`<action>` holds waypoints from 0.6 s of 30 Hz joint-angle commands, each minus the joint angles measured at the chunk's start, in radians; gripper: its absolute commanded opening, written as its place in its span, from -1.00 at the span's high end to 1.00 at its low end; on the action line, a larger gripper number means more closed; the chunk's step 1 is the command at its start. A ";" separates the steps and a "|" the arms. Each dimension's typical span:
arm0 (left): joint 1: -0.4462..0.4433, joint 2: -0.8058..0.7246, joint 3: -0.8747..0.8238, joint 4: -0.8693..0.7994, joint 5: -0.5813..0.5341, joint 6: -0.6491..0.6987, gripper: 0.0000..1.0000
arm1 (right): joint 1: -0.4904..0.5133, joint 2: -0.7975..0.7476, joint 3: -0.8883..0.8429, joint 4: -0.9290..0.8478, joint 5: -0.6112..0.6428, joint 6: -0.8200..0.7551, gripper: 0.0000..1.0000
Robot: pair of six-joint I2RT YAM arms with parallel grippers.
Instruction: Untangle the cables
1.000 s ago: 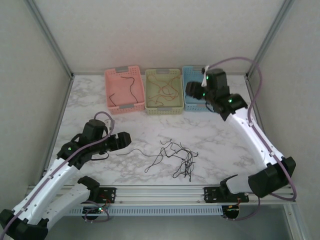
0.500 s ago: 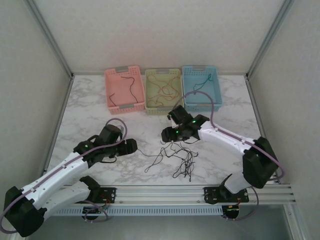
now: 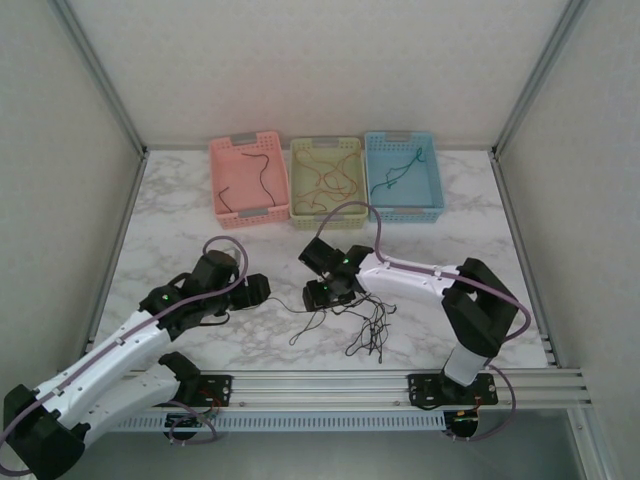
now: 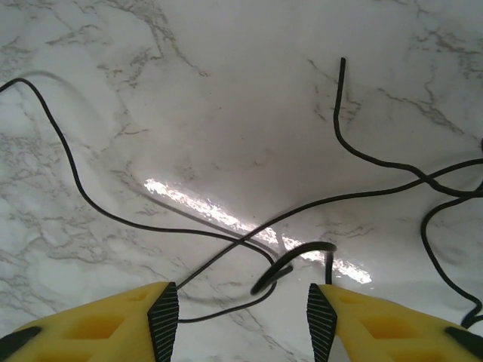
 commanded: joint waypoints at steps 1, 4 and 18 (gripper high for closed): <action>-0.009 -0.005 0.008 -0.024 -0.021 0.003 -0.60 | 0.011 0.049 0.034 -0.055 0.104 0.054 -0.01; -0.008 -0.008 0.008 -0.027 -0.019 0.005 -0.60 | 0.012 0.077 0.053 -0.083 0.140 0.048 0.02; -0.008 -0.019 0.007 -0.007 0.011 0.011 -0.60 | 0.012 -0.092 0.050 -0.038 0.127 -0.007 1.00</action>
